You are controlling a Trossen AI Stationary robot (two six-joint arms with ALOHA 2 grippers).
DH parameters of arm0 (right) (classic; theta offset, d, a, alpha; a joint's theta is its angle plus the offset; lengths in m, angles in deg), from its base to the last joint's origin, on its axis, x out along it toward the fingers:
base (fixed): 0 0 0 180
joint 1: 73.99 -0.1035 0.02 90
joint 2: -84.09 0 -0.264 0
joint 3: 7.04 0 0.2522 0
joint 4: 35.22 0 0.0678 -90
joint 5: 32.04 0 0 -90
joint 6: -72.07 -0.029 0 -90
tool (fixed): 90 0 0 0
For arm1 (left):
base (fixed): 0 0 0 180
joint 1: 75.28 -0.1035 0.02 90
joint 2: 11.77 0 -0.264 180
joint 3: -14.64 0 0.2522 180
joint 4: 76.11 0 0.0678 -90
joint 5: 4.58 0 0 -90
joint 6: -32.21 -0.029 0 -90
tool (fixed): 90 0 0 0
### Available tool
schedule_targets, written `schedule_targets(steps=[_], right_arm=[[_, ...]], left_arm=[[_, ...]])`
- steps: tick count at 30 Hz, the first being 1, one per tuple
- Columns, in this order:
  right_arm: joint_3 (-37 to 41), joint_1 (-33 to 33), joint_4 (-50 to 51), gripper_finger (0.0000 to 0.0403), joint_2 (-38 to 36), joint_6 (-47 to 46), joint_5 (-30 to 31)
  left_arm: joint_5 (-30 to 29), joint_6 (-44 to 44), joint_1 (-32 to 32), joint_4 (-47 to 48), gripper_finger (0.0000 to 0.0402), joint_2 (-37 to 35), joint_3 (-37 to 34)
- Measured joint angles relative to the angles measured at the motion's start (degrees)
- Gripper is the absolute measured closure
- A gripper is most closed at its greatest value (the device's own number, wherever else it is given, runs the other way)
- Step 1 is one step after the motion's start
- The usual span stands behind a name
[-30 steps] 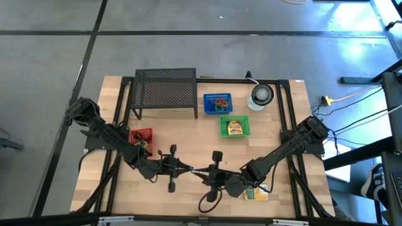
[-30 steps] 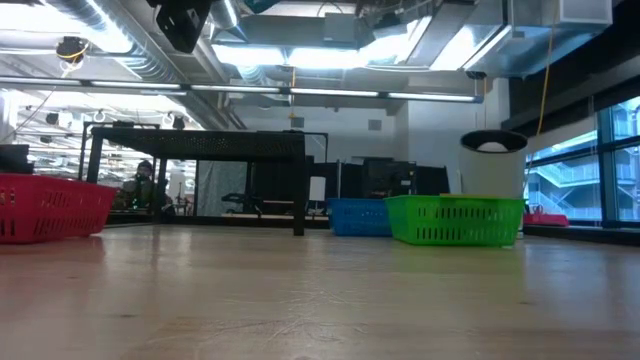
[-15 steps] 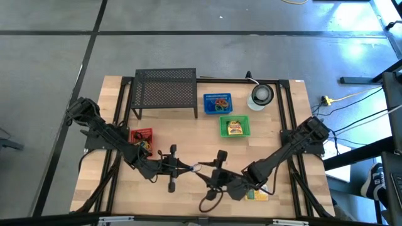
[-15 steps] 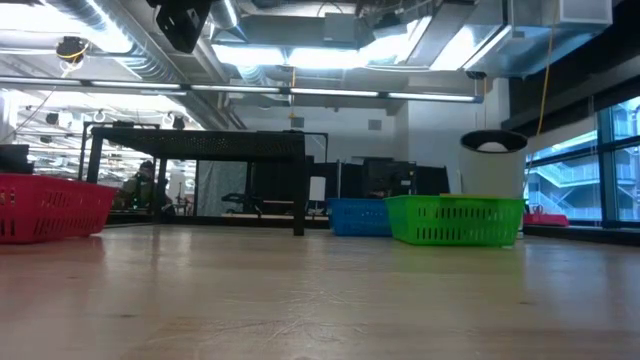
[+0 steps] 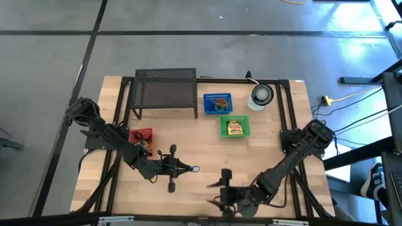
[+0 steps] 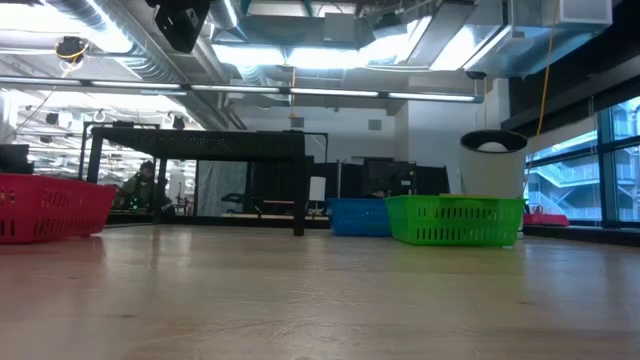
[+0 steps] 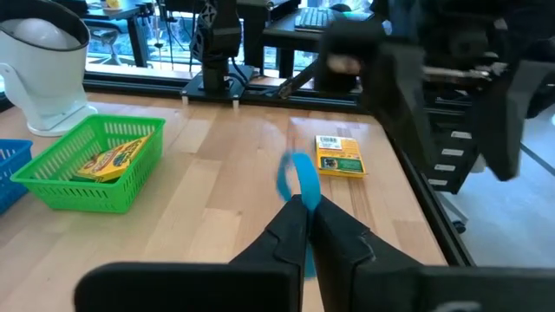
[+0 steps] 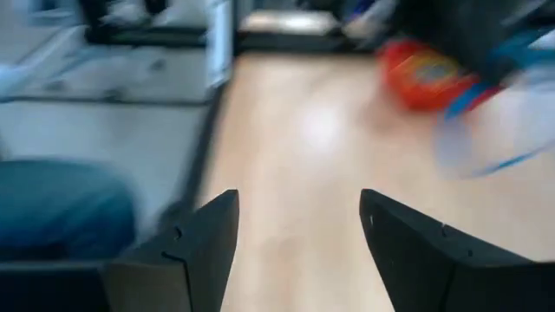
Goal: Pick & Place Office Desk Supplies
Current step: Put the blue rubber band into the orange basket
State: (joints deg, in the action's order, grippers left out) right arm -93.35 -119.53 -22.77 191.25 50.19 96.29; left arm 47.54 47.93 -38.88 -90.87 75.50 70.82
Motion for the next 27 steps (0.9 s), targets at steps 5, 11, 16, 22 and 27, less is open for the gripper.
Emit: schedule_targets(steps=[5, 11, 16, 22, 27], right_arm=[[0.0, -0.91, 2.58, 0.0162, 0.0, -9.02, -9.66], [0.0, -1.82, 2.82, 0.017, 0.0, -11.11, -7.71], [0.0, -1.81, 2.81, 0.0174, 0.0, -11.11, -5.98], [0.0, -1.83, 2.79, 0.0174, 0.0, -11.11, -6.22], [0.0, -1.77, 2.79, 0.0174, 0.0, -12.1, -6.22]], left_arm=[[0.01, -0.01, 0.0, 0.0, 0.0392, -0.01, 0.0], [0.02, 0.01, 0.0, 0.28, 0.0392, -0.02, 0.0], [2.45, 6.15, 0.04, 11.36, 0.0395, -1.66, 0.0], [5.75, 21.4, 0.29, 37.32, 0.0395, -9.14, -0.04], [7.66, 26.37, 2.33, 52.8, 0.0395, -17.28, -0.04]])
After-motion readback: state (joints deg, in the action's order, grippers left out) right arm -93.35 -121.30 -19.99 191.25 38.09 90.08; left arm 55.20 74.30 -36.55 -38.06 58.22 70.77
